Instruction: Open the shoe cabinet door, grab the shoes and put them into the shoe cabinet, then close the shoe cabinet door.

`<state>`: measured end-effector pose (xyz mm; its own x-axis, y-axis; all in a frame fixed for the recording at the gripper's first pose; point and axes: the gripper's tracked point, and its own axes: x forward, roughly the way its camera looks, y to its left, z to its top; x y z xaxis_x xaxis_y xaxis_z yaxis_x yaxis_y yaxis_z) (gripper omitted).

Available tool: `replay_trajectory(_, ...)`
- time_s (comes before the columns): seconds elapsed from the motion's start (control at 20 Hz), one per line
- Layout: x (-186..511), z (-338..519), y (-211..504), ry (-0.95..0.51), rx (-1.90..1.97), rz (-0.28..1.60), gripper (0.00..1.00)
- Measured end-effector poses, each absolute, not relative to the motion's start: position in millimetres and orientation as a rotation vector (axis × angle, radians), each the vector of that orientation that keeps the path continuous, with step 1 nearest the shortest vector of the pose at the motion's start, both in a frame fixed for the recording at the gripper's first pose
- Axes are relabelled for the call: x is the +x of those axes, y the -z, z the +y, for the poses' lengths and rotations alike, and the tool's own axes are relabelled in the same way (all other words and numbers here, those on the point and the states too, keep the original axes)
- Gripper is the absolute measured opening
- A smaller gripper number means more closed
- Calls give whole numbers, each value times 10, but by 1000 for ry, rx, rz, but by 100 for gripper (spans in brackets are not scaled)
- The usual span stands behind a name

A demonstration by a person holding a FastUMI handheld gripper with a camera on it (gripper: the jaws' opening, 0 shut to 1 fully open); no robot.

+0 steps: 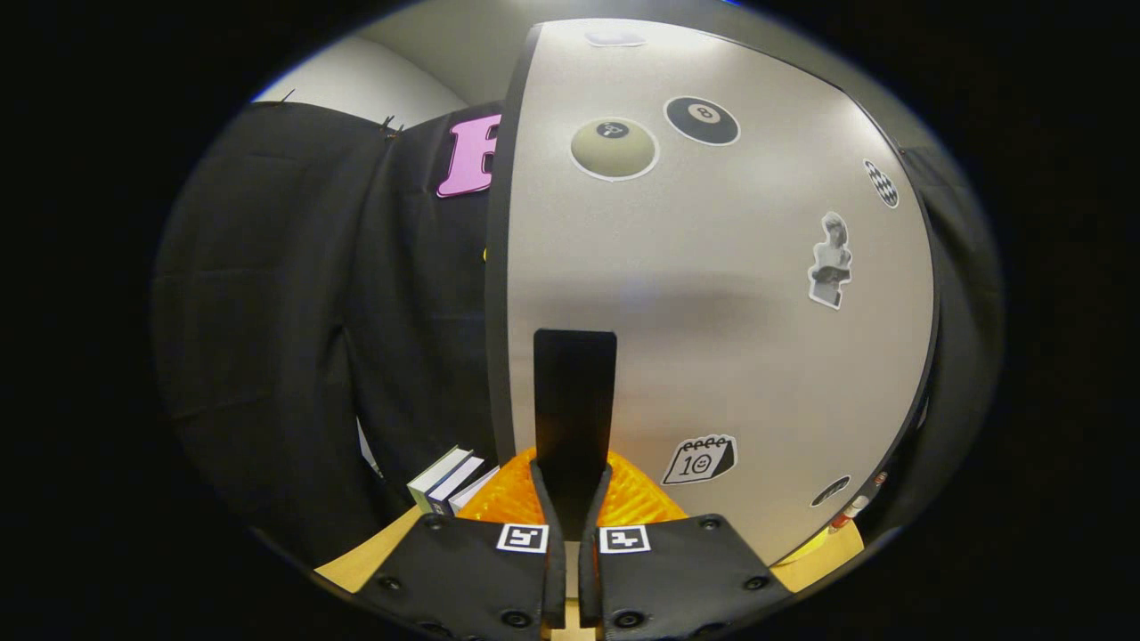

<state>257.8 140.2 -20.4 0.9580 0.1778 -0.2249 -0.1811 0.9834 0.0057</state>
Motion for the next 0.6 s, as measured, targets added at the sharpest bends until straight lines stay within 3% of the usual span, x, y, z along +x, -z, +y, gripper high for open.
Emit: replay_trajectory(0.6, 2118, 1264, 140, -251, 6, 211, 7)
